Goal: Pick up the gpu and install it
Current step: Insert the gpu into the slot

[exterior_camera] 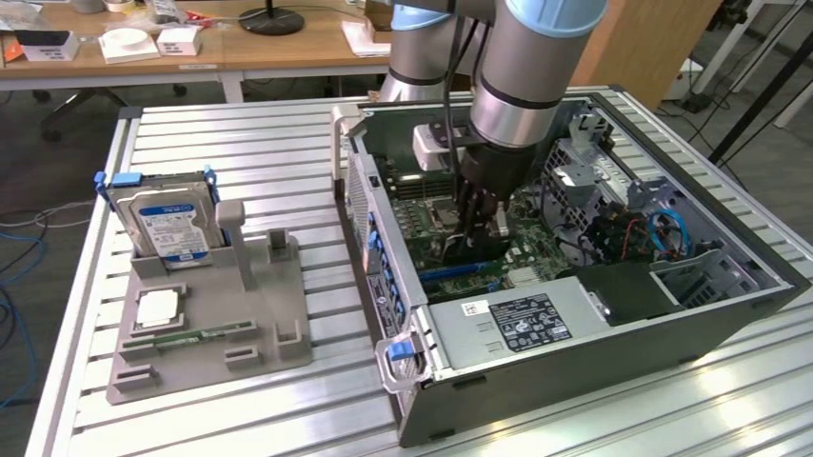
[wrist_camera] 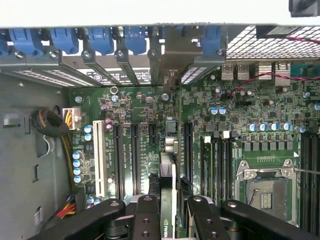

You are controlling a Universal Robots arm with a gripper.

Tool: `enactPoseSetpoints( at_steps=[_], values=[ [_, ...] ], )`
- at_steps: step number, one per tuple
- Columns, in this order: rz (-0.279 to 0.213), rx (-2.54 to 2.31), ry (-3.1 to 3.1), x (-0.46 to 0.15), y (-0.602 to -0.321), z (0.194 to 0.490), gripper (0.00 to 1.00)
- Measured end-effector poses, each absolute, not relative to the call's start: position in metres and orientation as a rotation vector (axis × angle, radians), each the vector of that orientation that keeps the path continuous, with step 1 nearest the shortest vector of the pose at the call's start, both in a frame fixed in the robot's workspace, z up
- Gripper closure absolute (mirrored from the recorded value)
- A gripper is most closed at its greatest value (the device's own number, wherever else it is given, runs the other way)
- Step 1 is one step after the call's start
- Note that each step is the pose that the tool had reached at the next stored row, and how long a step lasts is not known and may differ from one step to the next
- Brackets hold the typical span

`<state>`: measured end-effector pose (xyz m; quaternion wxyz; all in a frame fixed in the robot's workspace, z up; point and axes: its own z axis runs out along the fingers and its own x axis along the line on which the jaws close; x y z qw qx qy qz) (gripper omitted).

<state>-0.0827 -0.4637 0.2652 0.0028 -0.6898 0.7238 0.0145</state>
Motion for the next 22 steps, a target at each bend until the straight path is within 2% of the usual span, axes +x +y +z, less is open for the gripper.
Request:
enactPoseSetpoints(
  at_steps=[22],
  values=[
    [0.045, -2.163, 2.270, -0.0827, -0.4617, 0.2554, 0.74]
  ],
)
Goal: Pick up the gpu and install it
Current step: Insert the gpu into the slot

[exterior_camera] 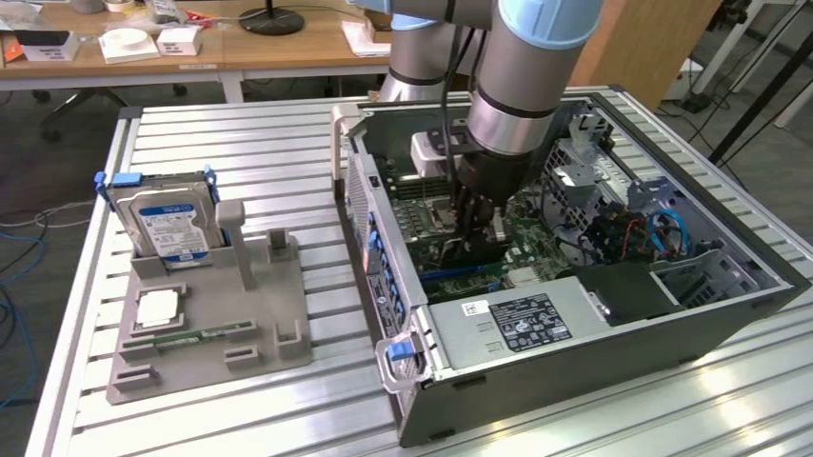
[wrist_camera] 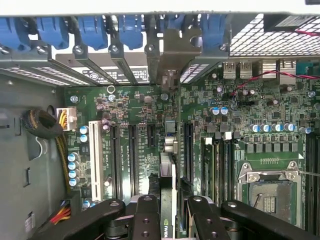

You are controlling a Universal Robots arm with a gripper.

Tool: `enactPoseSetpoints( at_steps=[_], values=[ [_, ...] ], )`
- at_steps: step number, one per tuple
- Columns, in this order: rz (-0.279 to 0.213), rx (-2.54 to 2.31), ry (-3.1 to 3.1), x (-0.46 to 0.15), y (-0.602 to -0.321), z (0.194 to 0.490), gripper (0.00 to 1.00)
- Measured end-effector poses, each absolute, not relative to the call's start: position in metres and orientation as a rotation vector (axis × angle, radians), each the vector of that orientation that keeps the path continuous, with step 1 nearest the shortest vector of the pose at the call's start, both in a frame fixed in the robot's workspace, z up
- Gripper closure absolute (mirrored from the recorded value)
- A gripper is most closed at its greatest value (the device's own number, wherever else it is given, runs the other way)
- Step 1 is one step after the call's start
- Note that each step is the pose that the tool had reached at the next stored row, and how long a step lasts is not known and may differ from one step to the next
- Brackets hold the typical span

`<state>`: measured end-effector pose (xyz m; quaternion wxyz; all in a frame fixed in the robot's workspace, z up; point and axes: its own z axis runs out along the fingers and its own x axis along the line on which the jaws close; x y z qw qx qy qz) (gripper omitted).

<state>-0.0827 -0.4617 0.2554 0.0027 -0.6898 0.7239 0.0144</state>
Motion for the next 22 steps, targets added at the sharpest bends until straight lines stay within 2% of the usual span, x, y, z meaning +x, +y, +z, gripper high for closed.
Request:
enactPoseSetpoints(
  at_steps=[22],
  values=[
    [0.045, -2.163, 2.270, -0.0827, -0.4602, 0.2476, 0.74]
  ],
)
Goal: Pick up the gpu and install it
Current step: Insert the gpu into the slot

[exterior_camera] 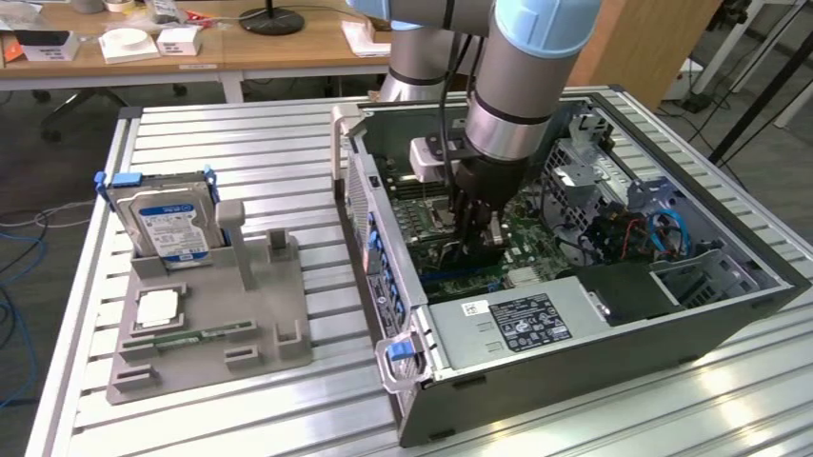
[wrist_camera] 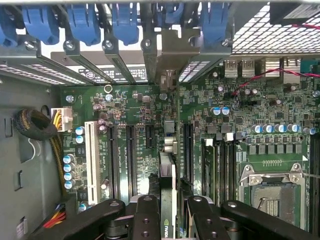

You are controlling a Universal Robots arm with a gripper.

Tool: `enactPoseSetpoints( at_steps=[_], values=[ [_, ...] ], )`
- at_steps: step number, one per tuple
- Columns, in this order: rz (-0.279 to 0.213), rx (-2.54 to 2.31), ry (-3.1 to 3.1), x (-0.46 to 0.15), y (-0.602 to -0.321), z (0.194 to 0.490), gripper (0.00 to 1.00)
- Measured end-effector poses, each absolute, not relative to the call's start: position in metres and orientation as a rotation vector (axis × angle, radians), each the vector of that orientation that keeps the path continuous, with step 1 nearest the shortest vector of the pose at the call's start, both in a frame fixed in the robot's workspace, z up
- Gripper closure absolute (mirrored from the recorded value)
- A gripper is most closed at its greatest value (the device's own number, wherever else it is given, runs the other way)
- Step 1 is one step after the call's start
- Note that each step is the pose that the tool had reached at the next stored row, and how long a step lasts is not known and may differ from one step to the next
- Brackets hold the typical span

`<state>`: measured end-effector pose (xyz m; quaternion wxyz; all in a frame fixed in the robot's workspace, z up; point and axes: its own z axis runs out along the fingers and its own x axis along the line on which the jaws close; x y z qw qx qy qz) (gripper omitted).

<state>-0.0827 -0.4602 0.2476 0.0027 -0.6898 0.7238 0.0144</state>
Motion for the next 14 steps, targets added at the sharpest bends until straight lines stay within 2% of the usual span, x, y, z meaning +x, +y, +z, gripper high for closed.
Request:
enactPoseSetpoints(
  at_steps=[14],
  values=[
    [0.045, -2.163, 2.270, -0.0827, -0.4602, 0.2474, 0.74]
  ],
)
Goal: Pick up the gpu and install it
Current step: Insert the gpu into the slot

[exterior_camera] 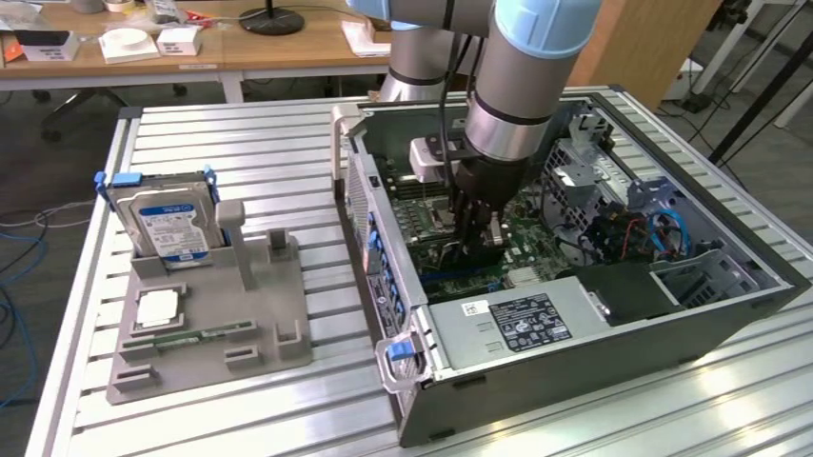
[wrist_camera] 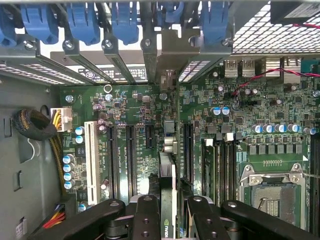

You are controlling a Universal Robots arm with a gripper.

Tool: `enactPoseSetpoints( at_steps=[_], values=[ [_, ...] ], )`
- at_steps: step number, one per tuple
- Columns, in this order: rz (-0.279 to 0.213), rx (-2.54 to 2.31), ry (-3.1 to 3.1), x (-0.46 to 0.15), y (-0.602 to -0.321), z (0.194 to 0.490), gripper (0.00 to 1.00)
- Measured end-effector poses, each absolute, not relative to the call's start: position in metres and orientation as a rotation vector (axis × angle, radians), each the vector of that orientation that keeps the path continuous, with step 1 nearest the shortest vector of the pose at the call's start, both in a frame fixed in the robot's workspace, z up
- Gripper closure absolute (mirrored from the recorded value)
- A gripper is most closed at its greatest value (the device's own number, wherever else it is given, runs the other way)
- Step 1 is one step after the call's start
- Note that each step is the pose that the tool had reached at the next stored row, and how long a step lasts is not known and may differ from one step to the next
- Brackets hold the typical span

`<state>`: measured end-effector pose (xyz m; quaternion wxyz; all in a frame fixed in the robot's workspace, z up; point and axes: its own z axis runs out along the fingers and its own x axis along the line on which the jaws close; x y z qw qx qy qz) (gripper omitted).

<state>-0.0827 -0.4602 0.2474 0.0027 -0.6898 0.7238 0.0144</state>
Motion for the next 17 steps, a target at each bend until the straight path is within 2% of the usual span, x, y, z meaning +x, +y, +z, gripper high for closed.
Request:
enactPoseSetpoints(
  at_steps=[17],
  values=[
    [0.045, -2.163, 2.270, -0.0840, -0.4602, 0.2381, 0.74]
  ],
)
